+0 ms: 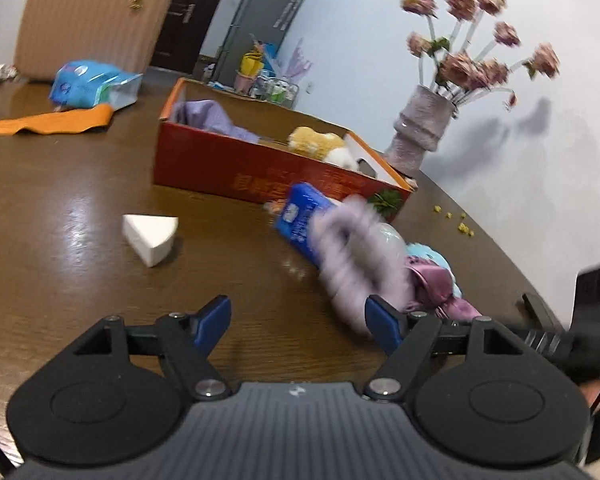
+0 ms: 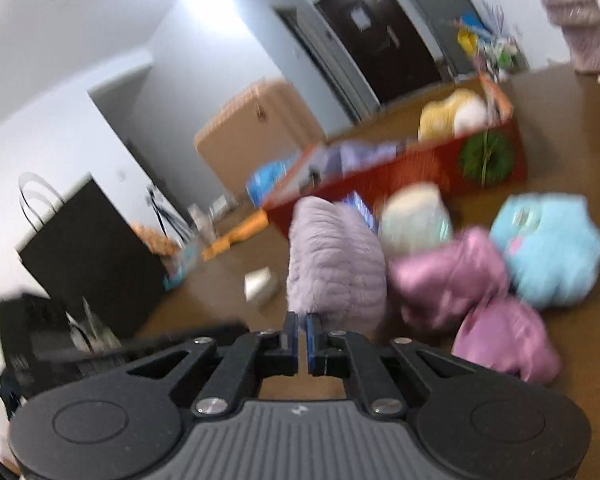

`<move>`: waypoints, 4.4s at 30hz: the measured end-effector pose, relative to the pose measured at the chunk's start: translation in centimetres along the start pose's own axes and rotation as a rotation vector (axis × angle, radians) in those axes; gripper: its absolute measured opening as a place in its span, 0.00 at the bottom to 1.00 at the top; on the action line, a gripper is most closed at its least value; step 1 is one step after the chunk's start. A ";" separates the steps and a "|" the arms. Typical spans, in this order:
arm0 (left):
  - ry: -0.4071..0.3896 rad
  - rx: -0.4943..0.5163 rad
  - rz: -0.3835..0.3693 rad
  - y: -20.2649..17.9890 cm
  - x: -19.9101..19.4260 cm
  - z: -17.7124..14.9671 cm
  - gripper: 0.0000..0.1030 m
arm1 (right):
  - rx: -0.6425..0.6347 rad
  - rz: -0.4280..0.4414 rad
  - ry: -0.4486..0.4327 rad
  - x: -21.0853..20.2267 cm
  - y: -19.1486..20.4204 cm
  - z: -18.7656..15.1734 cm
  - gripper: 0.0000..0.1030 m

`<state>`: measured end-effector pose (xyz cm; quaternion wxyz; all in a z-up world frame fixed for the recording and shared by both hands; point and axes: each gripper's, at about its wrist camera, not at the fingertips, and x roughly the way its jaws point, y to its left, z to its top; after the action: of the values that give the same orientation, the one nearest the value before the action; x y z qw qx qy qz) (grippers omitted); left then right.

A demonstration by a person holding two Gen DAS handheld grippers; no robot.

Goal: Organize soft objects

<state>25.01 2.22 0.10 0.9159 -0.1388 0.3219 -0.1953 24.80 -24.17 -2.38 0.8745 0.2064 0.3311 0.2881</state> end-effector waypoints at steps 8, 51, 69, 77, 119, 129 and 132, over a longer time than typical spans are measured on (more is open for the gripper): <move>-0.023 -0.027 -0.002 2.3 -0.8 0.0 0.80 | -0.110 -0.098 0.034 1.3 3.6 -1.8 0.27; 0.112 -0.098 0.033 2.9 4.9 1.5 0.42 | 0.086 -0.121 -0.037 6.8 -1.5 3.0 0.42; 0.111 -0.172 0.034 3.7 5.1 2.2 0.37 | 0.006 -0.094 0.017 9.0 0.1 4.7 0.33; 0.043 -0.041 -0.047 1.5 2.2 4.7 0.20 | -0.008 -0.054 -0.080 4.2 3.2 4.4 0.23; -0.006 0.262 0.250 0.1 3.0 21.2 0.69 | -0.113 -0.338 -0.025 -0.9 -0.7 24.3 0.59; -0.155 0.235 0.310 -3.3 -3.8 10.3 0.80 | -0.224 -0.269 -0.101 -6.3 1.4 14.4 0.65; -0.157 0.198 0.280 -4.2 -5.5 5.5 0.83 | -0.269 -0.252 -0.109 -7.4 2.1 9.5 0.67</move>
<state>23.55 1.64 8.80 0.9657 -0.0165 0.2447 -0.0854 26.18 -28.96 8.78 0.9400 0.0597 0.2651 0.2064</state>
